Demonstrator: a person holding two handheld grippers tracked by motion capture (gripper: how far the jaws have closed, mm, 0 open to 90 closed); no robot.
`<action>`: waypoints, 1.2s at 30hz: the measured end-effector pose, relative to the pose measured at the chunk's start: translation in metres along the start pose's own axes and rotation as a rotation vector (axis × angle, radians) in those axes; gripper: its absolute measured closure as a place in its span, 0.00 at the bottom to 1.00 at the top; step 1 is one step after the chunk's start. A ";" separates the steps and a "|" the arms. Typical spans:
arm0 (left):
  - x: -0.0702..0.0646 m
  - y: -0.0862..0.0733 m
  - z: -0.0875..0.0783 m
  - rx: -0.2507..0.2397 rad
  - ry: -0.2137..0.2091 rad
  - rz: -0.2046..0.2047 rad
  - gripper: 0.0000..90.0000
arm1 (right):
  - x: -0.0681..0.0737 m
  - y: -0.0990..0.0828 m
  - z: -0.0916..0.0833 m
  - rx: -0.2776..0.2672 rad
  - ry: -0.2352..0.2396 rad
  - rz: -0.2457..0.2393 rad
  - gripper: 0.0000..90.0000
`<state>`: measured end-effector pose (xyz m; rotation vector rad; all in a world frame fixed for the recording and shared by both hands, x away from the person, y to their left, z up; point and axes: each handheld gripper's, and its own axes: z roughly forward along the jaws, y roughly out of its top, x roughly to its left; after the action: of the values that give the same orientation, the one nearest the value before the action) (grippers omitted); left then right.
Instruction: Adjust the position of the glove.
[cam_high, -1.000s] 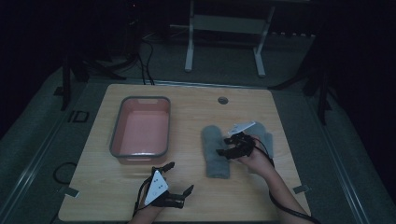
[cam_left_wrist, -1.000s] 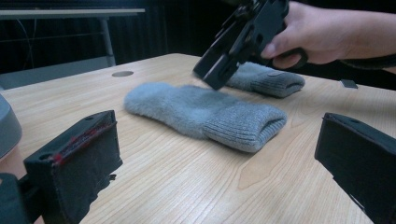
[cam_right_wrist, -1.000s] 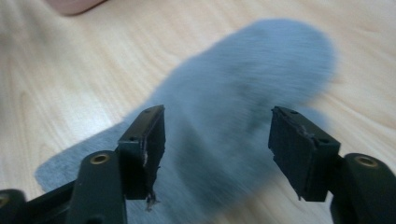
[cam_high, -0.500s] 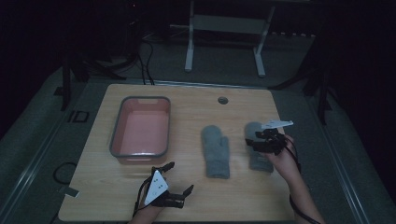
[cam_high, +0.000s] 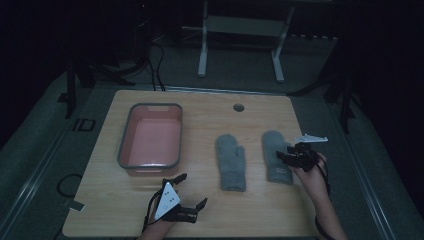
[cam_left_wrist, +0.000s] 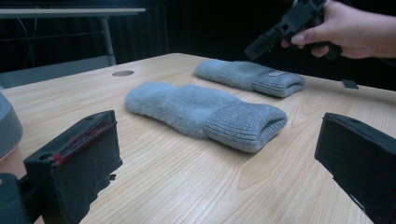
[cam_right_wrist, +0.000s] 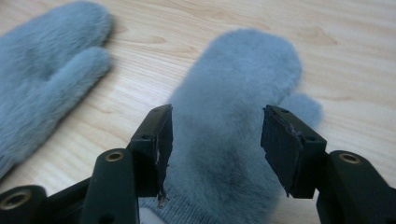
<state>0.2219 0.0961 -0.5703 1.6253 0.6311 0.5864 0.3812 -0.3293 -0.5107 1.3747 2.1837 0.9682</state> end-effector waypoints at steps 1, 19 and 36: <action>0.000 0.000 0.000 0.000 0.000 0.000 0.00 | -0.001 -0.002 0.003 -0.001 -0.003 0.008 0.48; 0.000 0.000 0.000 0.000 -0.001 0.004 0.00 | 0.023 -0.023 0.035 0.009 -0.105 -0.055 0.70; 0.000 0.000 0.000 -0.002 0.000 0.004 0.00 | 0.036 -0.011 0.013 -0.011 -0.166 0.089 0.91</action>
<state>0.2214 0.0959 -0.5704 1.6254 0.6273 0.5897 0.3669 -0.2960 -0.5266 1.5024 2.0083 0.8621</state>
